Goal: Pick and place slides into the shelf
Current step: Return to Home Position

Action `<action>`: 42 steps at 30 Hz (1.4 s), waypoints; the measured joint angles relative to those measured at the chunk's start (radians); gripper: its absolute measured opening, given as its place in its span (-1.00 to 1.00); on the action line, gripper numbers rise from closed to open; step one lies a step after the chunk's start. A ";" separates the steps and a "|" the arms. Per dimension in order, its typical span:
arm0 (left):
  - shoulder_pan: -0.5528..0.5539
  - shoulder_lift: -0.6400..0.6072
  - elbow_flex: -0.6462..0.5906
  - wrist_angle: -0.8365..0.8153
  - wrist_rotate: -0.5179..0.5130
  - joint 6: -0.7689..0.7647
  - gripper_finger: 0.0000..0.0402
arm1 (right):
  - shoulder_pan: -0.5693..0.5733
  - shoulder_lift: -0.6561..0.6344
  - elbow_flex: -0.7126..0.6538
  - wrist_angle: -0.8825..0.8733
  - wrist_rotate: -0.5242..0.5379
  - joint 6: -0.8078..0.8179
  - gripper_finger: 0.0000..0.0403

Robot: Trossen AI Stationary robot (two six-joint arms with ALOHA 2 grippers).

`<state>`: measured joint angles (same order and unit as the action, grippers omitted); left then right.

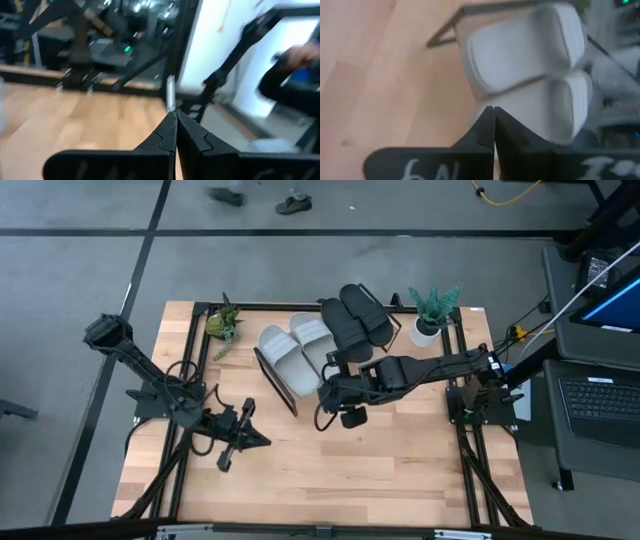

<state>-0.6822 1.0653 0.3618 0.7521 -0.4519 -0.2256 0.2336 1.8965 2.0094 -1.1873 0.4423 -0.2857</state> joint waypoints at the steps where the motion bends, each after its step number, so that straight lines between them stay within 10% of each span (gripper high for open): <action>1: 0.012 0.000 0.000 -0.031 0.000 0.000 -1.00 | 0.004 0.000 0.000 -0.022 0.014 0.020 -0.98; 17: 0.218 -0.369 0.000 -0.486 0.118 0.080 -1.00 | 0.076 -0.141 -0.055 -0.101 0.096 0.168 -0.99; 32: 0.225 -0.526 0.000 -0.716 0.042 0.136 -1.00 | 0.079 -0.651 -0.929 0.747 -0.153 0.193 -0.99; 42: 0.278 -0.759 -0.002 -0.942 0.042 0.119 -1.00 | 0.078 -0.942 -1.260 1.017 -0.202 0.204 -1.00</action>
<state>-0.4039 0.3061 0.3603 -0.1899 -0.4099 -0.1063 0.3119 0.9542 0.7499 -0.1703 0.2402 -0.0814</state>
